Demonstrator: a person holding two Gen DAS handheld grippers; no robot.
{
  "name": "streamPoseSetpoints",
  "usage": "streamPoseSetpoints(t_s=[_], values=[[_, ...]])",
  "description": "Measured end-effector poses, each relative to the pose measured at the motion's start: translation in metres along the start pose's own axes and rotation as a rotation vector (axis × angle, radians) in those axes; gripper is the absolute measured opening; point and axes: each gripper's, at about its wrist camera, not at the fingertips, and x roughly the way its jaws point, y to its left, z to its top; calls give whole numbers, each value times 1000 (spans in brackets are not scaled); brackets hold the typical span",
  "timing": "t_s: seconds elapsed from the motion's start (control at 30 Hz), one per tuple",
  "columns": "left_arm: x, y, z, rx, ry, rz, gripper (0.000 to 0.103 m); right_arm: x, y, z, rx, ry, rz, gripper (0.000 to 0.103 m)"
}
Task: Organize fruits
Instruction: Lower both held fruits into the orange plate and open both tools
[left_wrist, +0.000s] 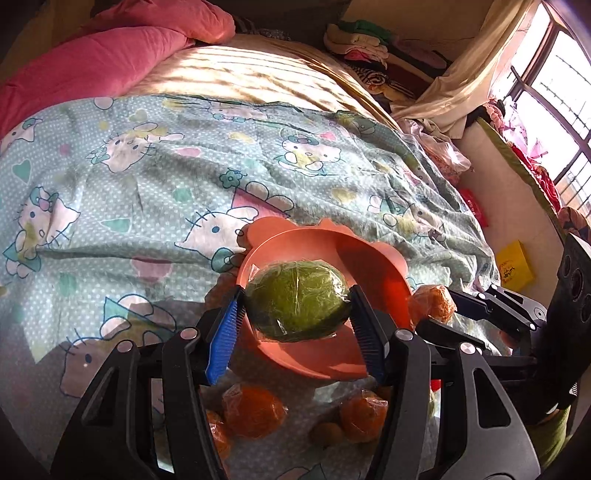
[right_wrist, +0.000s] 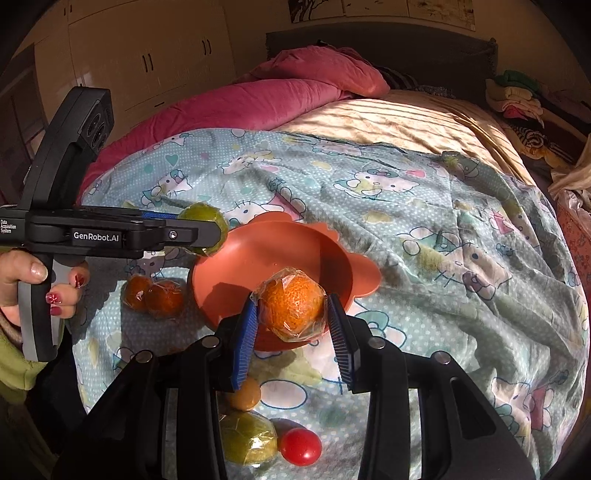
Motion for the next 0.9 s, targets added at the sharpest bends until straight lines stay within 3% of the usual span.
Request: streamPoseSetpoints(t_s=[0.43, 0.9], values=[[41, -4, 6, 50, 54, -16, 49, 29, 8, 0, -59, 76, -12, 36], [52, -1, 7, 78, 63, -4, 49, 41, 15, -3, -86, 121, -7, 37]])
